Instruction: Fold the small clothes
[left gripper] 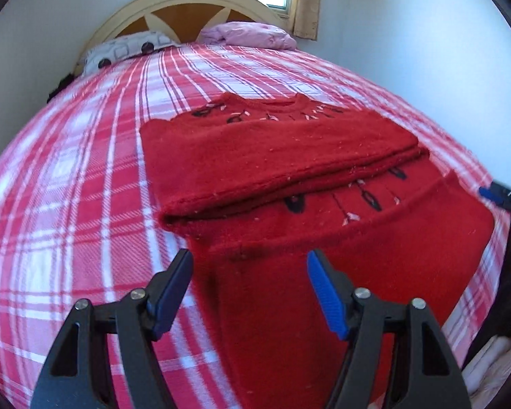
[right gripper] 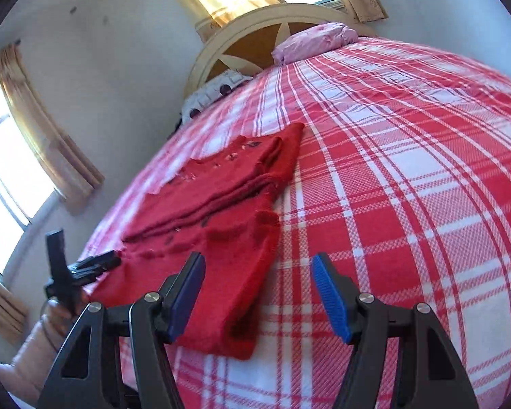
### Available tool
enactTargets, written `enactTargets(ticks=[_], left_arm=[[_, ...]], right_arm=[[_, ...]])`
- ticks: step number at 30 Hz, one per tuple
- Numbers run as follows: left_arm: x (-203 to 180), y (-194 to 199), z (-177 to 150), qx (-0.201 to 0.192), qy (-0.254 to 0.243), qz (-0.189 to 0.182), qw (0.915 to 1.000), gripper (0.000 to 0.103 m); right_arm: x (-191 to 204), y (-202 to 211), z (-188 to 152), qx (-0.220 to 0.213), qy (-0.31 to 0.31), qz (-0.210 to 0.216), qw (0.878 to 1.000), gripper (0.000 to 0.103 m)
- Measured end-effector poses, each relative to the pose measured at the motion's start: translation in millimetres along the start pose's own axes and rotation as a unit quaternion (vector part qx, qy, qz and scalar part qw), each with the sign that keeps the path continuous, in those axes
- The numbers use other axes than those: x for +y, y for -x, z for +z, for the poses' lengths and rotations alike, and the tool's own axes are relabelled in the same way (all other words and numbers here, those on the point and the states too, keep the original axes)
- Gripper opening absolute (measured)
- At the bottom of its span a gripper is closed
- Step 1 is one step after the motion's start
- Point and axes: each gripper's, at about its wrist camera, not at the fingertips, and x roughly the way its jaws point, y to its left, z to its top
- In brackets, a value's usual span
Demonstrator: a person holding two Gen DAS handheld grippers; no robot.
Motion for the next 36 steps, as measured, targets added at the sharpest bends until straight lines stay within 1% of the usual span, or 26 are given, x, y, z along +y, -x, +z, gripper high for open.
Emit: enactTargets(ticks=[1,3,5,7,8,9,10,12,13,14,15,16,17,18,19,20,22,24,25,26,28,31,33,34,35,36], left_arm=[[-3,0,-1,-0.001,0.002,-0.005,1.0000,0.070],[-9,0,-3,-0.004,-0.012,0.003,0.9999,0.070],[-11,-4,-5,0.004,-0.017,0.006,0.9998,0.070],[-8,-7,-4,0.014,-0.006,0.004,0.9999,0.070],[-6,-6,-4,0.015,0.003,0.000,0.9999,0.069],[-4,-5,-4,0.015,0.012,-0.008,0.9998,0.066],[-1,-3,-5,0.015,0.024,-0.019,0.9994,0.066],[1,-3,-6,0.015,0.034,-0.027,0.9989,0.066],[1,-2,-7,0.014,0.035,-0.027,0.9989,0.065],[0,-2,-8,0.013,0.035,-0.024,0.9990,0.063],[0,-3,-8,0.013,0.035,-0.022,0.9991,0.062],[0,-3,-7,0.013,0.036,-0.020,0.9991,0.061],[0,-3,-7,0.012,0.039,-0.018,0.9990,0.054],[1,-3,-7,0.010,0.043,-0.017,0.9989,0.038],[2,-2,-6,0.008,0.048,-0.015,0.9987,0.029],[3,-1,-7,0.005,0.055,-0.013,0.9984,0.016],[5,1,-8,-0.002,0.062,-0.006,0.9981,0.013],[5,1,-11,-0.001,0.063,-0.006,0.9980,0.013],[5,0,-11,0.001,0.062,-0.006,0.9980,0.013],[5,-1,-10,0.003,0.064,-0.006,0.9980,0.014],[7,-3,-8,0.008,0.067,-0.005,0.9977,0.020],[5,-5,-6,0.011,0.062,-0.001,0.9980,0.028],[1,-7,-6,0.013,0.057,-0.003,0.9983,0.041],[0,-7,-6,0.013,0.055,-0.005,0.9984,0.045],[-3,-8,-5,0.015,0.051,-0.006,0.9986,0.052],[-5,-9,-5,0.016,0.045,-0.003,0.9988,0.057]], right_arm=[[2,-4,1,0.002,0.008,-0.004,1.000,0.066],[7,-11,4,0.003,0.025,-0.008,1.000,0.066],[14,-24,8,0.009,0.050,-0.026,0.998,0.066],[18,-40,13,0.025,0.067,-0.052,0.996,0.066],[20,-49,15,0.034,0.070,-0.049,0.996,0.066],[22,-56,16,0.046,0.074,-0.044,0.995,0.066],[24,-63,16,0.055,0.081,-0.043,0.994,0.066],[33,-70,14,0.050,0.110,-0.063,0.991,0.064],[35,-71,13,0.049,0.117,-0.066,0.990,0.048],[36,-73,13,0.052,0.120,-0.068,0.989,0.037],[36,-75,12,0.055,0.120,-0.071,0.989,0.027],[36,-73,11,0.047,0.121,-0.074,0.989,0.024],[38,-70,10,0.040,0.124,-0.074,0.989,0.020],[41,-67,8,0.033,0.129,-0.076,0.988,0.017],[45,-61,6,0.019,0.141,-0.083,0.986,0.017],[51,-58,5,0.009,0.151,-0.085,0.985,0.016],[61,-51,2,-0.007,0.169,-0.077,0.983,0.015],[64,-47,1,-0.006,0.173,-0.045,0.984,0.013],[63,-47,1,0.002,0.171,-0.023,0.985,0.013],[62,-49,0,0.012,0.168,-0.011,0.986,0.013],[59,-55,-2,0.025,0.169,-0.011,0.985,0.013],[53,-64,-2,0.046,0.149,0.006,0.988,0.013],[51,-69,-2,0.057,0.142,0.004,0.988,0.014],[51,-71,-2,0.059,0.143,-0.001,0.988,0.015],[52,-72,-2,0.060,0.146,-0.007,0.987,0.015],[52,-74,-1,0.062,0.148,-0.012,0.987,0.015]])
